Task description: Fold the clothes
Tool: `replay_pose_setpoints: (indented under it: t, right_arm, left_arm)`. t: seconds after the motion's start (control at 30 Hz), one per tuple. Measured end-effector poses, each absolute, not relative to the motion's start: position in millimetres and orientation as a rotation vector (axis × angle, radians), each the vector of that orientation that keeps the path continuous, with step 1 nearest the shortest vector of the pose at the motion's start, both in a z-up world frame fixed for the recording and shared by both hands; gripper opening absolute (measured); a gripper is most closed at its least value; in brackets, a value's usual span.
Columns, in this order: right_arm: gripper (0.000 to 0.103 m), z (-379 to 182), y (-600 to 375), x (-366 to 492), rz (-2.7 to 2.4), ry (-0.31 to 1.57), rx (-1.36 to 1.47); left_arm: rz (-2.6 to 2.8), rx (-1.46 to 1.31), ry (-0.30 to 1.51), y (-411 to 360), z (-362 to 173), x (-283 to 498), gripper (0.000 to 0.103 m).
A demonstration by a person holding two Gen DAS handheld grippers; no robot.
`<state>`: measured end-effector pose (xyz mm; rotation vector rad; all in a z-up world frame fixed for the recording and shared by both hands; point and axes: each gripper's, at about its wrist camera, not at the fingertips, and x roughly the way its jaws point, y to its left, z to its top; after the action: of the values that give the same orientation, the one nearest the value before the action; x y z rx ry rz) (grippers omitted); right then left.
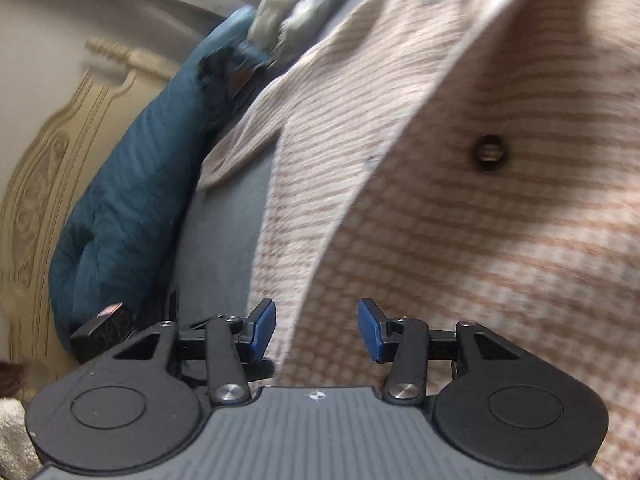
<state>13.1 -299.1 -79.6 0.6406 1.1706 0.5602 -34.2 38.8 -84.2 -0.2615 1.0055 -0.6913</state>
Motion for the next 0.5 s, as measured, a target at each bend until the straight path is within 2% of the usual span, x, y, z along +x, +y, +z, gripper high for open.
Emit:
replay_pose_setpoints:
  t: [0.13,0.3,0.37,0.43,0.47,0.5]
  right_arm:
    - [0.049,-81.1,-337.5,17.5,0.445,1.123,0.727]
    - [0.049,-80.5,-384.3,26.0,0.301,1.052,0.822]
    - [0.049,-72.6,-397.6,43.3,0.245,0.996,0.819]
    - [0.049,-67.4,-409.3,62.2,0.187,0.952,0.813]
    - [0.049,-66.4,-415.2,72.4,0.162,0.932,0.815]
    - [0.049,-67.2,-421.3,83.3,0.142,0.916,0.824]
  left_arm:
    - [-0.756,-0.402,1.034,37.3,-82.8,-21.3,0.073]
    - [-0.794,-0.301,1.096,1.1,-92.1,-14.3,0.072]
    - [-0.786,-0.242,1.108,-10.9,-98.1,-16.0,0.066]
    - [-0.779,-0.192,1.118,-20.4,-103.9,-18.4,0.049]
    - [-0.776,-0.168,1.124,-25.1,-106.8,-19.6,0.045]
    - [-0.78,-0.168,1.134,-25.9,-109.4,-19.7,0.034]
